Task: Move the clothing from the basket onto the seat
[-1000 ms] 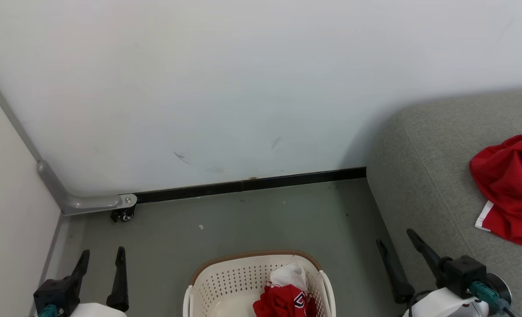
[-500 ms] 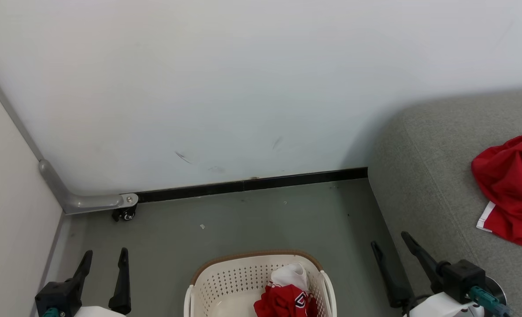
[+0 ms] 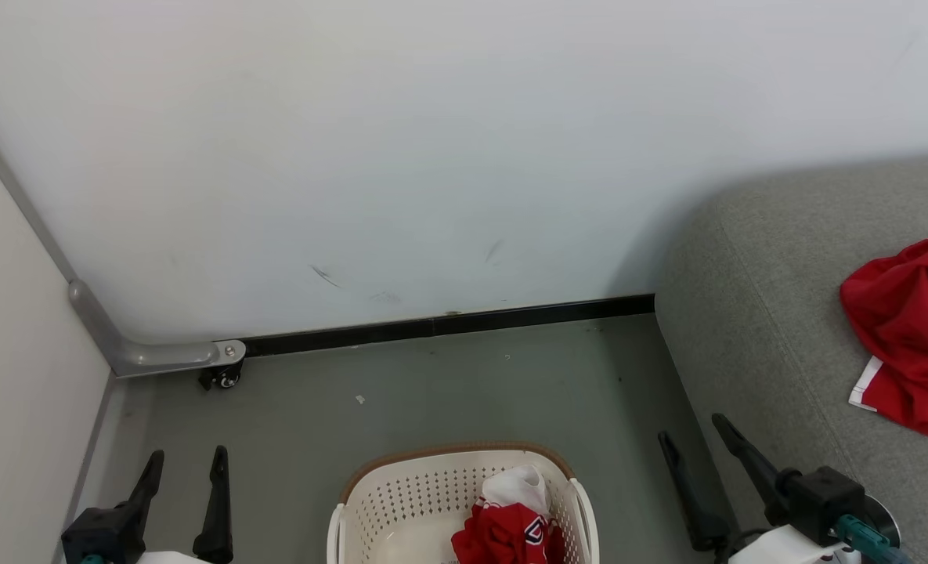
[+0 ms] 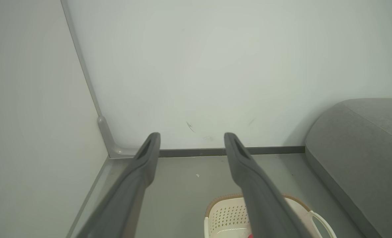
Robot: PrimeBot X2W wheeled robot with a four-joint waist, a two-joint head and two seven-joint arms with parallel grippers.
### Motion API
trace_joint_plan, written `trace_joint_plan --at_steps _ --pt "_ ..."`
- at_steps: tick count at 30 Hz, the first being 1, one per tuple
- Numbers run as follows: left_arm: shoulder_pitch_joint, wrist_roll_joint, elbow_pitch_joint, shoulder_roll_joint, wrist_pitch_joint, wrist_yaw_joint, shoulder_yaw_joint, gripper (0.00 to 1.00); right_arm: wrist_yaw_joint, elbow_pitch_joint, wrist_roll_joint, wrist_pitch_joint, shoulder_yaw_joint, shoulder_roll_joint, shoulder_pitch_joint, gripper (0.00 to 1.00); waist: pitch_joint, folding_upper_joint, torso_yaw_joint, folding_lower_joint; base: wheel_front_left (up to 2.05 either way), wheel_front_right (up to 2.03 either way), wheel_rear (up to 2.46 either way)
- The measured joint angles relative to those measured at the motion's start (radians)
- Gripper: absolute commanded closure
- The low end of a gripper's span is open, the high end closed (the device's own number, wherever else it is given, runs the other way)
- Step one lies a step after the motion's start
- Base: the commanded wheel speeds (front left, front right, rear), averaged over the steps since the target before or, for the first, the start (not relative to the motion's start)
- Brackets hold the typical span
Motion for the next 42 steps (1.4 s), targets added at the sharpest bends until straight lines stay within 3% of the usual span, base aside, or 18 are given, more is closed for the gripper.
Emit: trace_joint_plan --at_steps 23,42 --pt "-0.024 0.025 -0.005 0.022 0.055 -0.014 -0.058 0.0 0.0 -0.056 0.006 0.002 -0.033 0.001 0.009 0.0 0.061 -0.0001 -0.003 0.0 0.0 0.0 0.0" --pt "-0.277 0.071 0.102 -0.101 0.183 -0.124 -0.239 0.0 0.0 -0.163 -0.055 0.006 -0.125 0.002 -0.053 0.0 0.194 0.0 -0.033 0.0 0.0 0.0 0.0"
